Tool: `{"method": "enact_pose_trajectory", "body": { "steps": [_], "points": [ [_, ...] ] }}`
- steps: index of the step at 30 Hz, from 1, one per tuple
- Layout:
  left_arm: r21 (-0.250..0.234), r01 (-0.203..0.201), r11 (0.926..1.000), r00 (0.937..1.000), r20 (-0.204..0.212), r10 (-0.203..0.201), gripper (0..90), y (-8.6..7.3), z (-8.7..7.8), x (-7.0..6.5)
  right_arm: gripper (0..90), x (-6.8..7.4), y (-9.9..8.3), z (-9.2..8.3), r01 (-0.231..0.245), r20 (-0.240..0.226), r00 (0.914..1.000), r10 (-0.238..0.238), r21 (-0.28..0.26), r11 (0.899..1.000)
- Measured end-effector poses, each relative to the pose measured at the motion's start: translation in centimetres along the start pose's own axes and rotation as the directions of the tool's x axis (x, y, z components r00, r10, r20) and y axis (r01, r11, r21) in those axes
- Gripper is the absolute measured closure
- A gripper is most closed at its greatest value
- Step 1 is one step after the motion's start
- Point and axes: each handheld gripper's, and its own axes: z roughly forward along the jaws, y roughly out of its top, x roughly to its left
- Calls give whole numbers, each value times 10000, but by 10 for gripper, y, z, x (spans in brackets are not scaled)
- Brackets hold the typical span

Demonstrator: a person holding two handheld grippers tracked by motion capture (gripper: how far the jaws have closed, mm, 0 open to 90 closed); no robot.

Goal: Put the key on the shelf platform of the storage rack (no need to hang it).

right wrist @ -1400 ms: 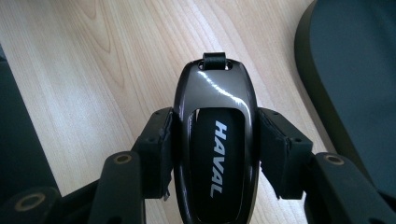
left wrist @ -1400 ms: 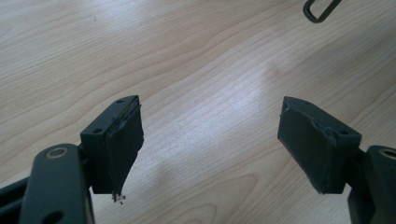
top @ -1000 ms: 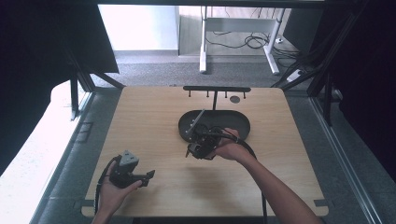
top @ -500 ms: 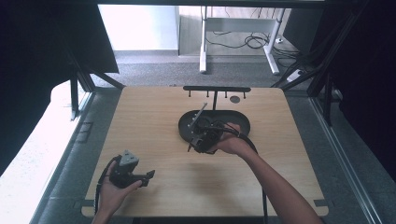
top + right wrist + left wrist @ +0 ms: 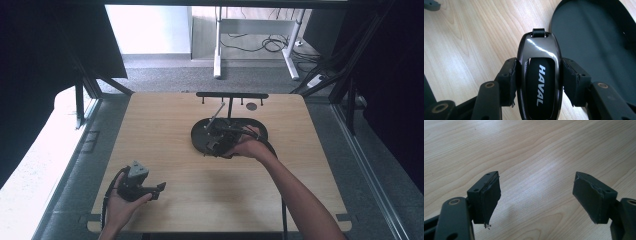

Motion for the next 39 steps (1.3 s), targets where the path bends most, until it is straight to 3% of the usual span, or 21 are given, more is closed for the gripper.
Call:
{"method": "enact_pose_trajectory", "body": {
  "steps": [18,27,39],
  "points": [
    [-9,35,10000,10000,-29,-35,225,-1,-2,4,498,-41,-1,9,-537,104,9985,536,110,9985],
    [-40,133,9999,9999,-28,-133,225,-1,-2,5,498,-62,0,24,-853,218,9961,849,186,9962],
    [-103,156,9998,9999,-41,-156,225,-1,-3,5,497,-75,1,40,-758,383,9965,748,251,9968]
  ]
}}
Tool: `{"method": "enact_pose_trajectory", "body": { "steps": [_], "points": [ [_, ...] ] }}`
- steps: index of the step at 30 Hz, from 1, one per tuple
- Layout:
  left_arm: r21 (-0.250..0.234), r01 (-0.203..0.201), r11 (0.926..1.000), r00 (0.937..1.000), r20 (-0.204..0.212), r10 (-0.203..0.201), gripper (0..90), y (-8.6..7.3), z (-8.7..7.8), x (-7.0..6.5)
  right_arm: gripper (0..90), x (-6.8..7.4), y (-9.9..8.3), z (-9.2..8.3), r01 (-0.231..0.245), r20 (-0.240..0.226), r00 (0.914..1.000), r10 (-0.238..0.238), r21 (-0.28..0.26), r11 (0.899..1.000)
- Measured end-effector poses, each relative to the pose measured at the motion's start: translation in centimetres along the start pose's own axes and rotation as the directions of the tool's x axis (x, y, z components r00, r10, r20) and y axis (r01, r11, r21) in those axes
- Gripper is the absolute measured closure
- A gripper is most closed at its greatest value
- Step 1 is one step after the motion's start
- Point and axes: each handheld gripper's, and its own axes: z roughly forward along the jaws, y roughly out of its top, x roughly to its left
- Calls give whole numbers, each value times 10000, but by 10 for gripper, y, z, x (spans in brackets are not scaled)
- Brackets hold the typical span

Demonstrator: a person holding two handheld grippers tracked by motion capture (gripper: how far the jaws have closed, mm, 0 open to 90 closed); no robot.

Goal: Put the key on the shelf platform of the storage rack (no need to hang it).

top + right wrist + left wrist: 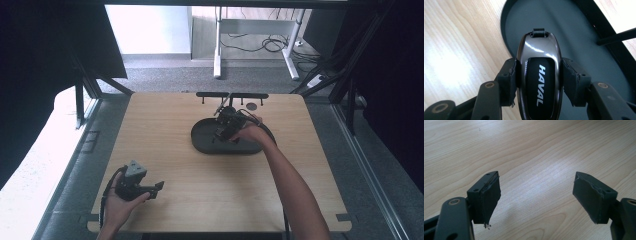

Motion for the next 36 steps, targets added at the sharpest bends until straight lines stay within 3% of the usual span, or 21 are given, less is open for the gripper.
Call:
{"method": "enact_pose_trajectory", "body": {
  "steps": [3,4,10,13,21,36],
  "points": [
    [1,-1,10000,10000,5,1,225,0,0,0,497,-3,-1,7,151,-44,9999,-151,37,9999],
    [7,-10,10000,10000,7,10,225,0,0,0,497,-3,-1,11,-38,-101,9999,39,93,9999],
    [5,-12,10000,10000,16,12,225,0,0,0,497,-8,-4,22,23,-12,10000,-23,180,9998],
    [13,-13,10000,10000,16,13,225,0,0,0,497,-12,-6,27,-191,50,9998,190,158,9997],
    [21,-2,10000,10000,15,2,225,0,0,0,496,-17,-11,32,-332,282,9991,322,368,9988],
    [52,-40,10000,10000,21,40,225,0,1,0,495,-31,-29,46,-608,314,9978,588,657,9960]
  ]
}}
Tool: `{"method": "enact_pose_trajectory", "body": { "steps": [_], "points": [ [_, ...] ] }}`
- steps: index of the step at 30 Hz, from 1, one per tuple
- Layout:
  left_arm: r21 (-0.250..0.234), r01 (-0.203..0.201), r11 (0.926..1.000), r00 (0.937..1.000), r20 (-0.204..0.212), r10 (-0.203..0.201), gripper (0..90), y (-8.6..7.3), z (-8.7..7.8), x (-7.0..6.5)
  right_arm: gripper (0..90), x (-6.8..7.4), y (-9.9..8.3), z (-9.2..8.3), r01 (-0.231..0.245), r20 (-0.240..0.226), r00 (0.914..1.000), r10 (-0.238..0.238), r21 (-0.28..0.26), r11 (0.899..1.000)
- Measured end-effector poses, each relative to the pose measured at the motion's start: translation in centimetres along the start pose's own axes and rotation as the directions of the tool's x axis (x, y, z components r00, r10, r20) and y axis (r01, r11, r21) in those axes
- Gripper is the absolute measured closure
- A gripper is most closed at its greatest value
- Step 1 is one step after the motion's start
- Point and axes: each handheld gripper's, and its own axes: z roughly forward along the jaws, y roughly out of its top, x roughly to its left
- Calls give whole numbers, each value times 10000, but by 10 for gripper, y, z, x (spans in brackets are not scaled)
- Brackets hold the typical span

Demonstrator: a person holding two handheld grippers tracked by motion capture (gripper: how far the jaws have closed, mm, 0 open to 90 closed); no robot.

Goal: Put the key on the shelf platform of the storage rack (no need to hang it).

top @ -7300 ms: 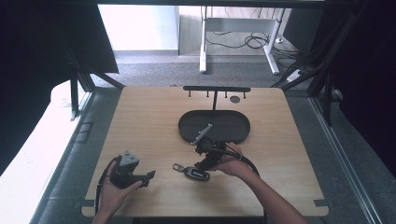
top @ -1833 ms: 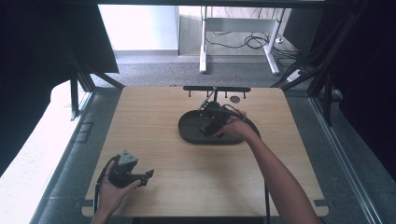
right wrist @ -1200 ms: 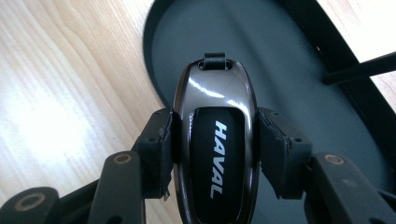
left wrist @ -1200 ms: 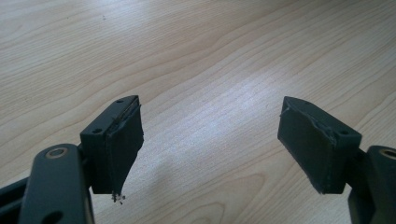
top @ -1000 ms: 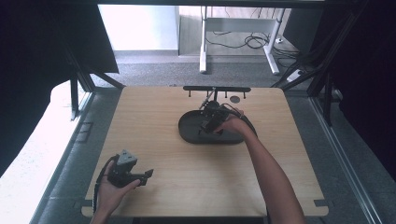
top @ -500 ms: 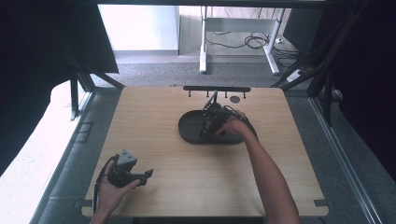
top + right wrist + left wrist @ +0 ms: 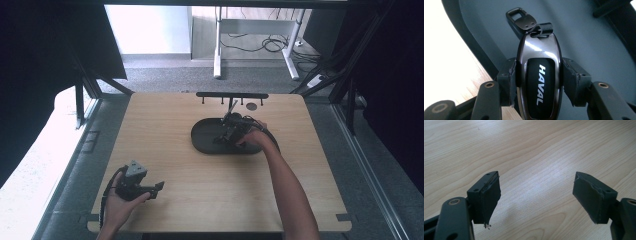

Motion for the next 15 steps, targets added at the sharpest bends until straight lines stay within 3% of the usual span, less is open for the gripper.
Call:
{"method": "enact_pose_trajectory", "body": {
  "steps": [7,15],
  "points": [
    [-7,-16,10000,10000,1,16,225,0,-1,0,494,-1,-2,8,65,385,9992,-73,202,9998],
    [-4,-2,10000,10000,-2,2,225,0,-1,1,487,-1,0,11,-80,354,9993,77,65,9999]
  ]
}}
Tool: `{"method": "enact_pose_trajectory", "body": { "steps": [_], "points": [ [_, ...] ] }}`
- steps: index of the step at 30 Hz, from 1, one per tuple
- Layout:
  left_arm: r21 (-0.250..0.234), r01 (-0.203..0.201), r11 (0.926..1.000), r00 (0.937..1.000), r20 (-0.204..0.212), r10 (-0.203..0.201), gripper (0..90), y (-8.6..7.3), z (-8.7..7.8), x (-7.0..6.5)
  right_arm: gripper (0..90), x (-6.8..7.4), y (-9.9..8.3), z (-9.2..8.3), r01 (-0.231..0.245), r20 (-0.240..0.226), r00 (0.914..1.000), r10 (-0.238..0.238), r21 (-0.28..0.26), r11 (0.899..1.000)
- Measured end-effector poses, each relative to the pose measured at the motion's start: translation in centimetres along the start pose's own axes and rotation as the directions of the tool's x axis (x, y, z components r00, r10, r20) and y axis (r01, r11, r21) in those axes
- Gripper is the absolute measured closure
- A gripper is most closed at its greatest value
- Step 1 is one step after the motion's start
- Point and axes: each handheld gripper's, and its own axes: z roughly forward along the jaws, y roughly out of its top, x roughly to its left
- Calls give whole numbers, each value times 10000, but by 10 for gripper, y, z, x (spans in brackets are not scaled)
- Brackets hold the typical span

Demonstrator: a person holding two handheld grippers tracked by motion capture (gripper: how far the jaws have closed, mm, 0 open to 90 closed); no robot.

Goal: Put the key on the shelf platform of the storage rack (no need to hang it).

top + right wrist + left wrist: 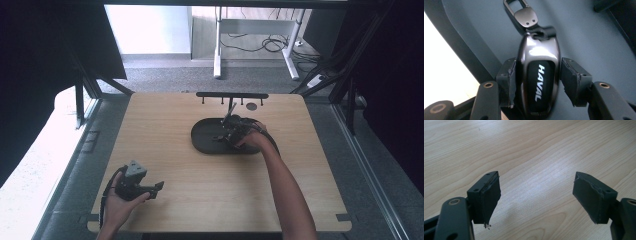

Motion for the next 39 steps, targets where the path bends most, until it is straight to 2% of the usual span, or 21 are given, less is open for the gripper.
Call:
{"method": "enact_pose_trajectory", "body": {
  "steps": [3,8,13,15,22,24,25,31,35,39],
  "points": [
    [-10,-6,10000,10000,-2,6,225,0,0,0,487,0,1,-5,-112,26,9999,112,-226,9997],
    [-2,-12,10000,10000,1,12,225,0,0,-1,461,4,0,-12,45,113,9999,-40,-387,9992],
    [25,-57,10000,10000,19,57,225,1,1,-2,445,10,-2,-27,35,149,9999,-22,-935,9956],
    [93,-168,9998,9999,36,167,225,1,1,-2,438,14,-4,-33,111,50,9999,-106,-1144,9934],
    [63,-183,9998,9998,38,182,225,1,2,-5,426,33,-15,-57,182,-40,9998,-192,-1763,9842],
    [101,-213,9997,9998,23,213,225,1,2,-5,424,39,-23,-64,52,-106,9999,-76,-2101,9777],
    [109,-228,9997,9997,22,228,225,1,2,-5,424,39,-23,-64,52,-106,9999,-76,-2101,9777],
    [104,-249,9996,9997,24,249,225,1,3,-7,431,54,-49,-73,-84,-353,9994,-8,-2613,9652],
    [87,-234,9997,9997,29,234,225,2,3,-8,435,61,-69,-76,-246,-485,9988,112,-2856,9580],
    [142,-307,9994,9995,26,307,225,2,4,-9,446,66,-95,-76,-554,-695,9970,348,-3208,9455]
  ]
}}
